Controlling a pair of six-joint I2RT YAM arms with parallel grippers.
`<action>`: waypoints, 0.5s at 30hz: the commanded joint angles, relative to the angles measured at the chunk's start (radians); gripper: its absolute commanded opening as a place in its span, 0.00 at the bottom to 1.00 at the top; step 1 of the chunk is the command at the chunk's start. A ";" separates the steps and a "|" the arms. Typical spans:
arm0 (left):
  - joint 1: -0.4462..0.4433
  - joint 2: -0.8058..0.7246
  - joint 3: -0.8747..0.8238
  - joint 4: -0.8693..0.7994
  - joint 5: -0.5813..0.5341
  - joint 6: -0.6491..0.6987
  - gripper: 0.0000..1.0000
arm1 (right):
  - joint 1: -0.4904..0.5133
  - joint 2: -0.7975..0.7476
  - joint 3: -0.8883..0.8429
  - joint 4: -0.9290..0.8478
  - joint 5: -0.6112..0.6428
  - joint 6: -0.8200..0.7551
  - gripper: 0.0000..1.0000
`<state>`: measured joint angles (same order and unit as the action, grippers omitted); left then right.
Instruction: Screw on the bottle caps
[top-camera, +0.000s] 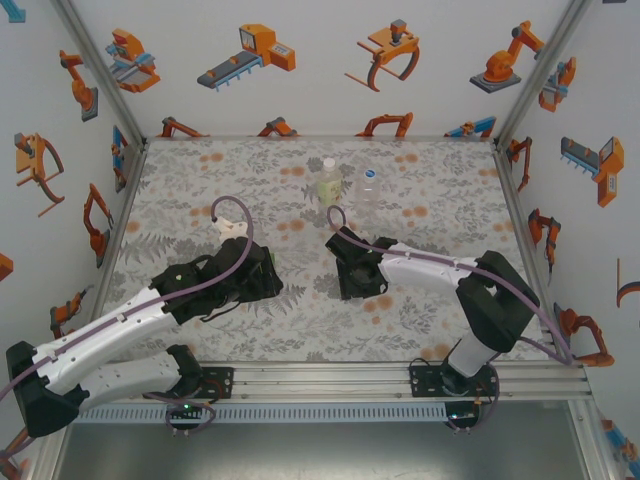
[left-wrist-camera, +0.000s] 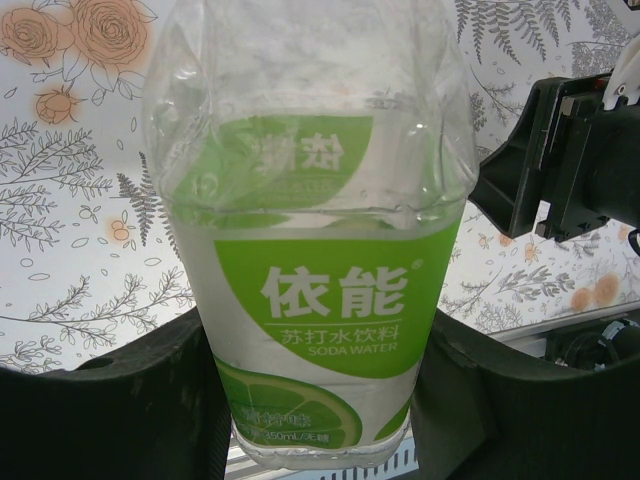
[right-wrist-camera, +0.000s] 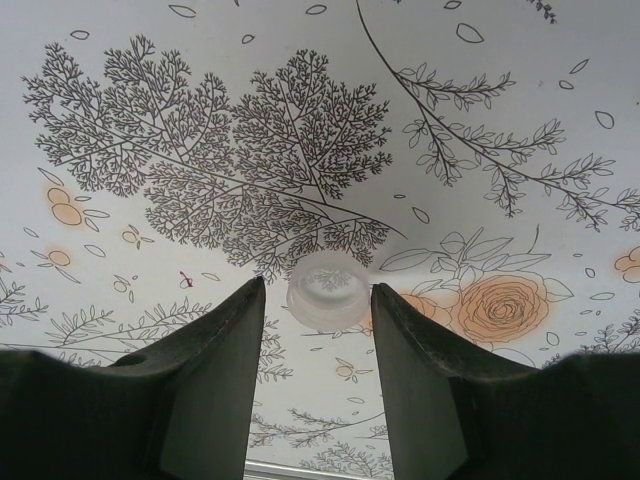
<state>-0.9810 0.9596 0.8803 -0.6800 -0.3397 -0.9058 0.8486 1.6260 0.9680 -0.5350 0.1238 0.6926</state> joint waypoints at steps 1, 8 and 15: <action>0.005 0.000 -0.004 0.004 0.002 -0.009 0.14 | 0.004 -0.019 0.009 -0.022 0.021 0.010 0.45; 0.006 0.002 -0.005 0.008 0.004 -0.013 0.14 | 0.004 -0.030 0.020 -0.035 0.019 0.008 0.45; 0.006 0.002 -0.004 0.006 0.005 -0.011 0.14 | 0.004 -0.028 0.021 -0.044 0.022 0.011 0.44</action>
<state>-0.9810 0.9600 0.8803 -0.6800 -0.3397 -0.9062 0.8486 1.6192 0.9684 -0.5419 0.1242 0.6926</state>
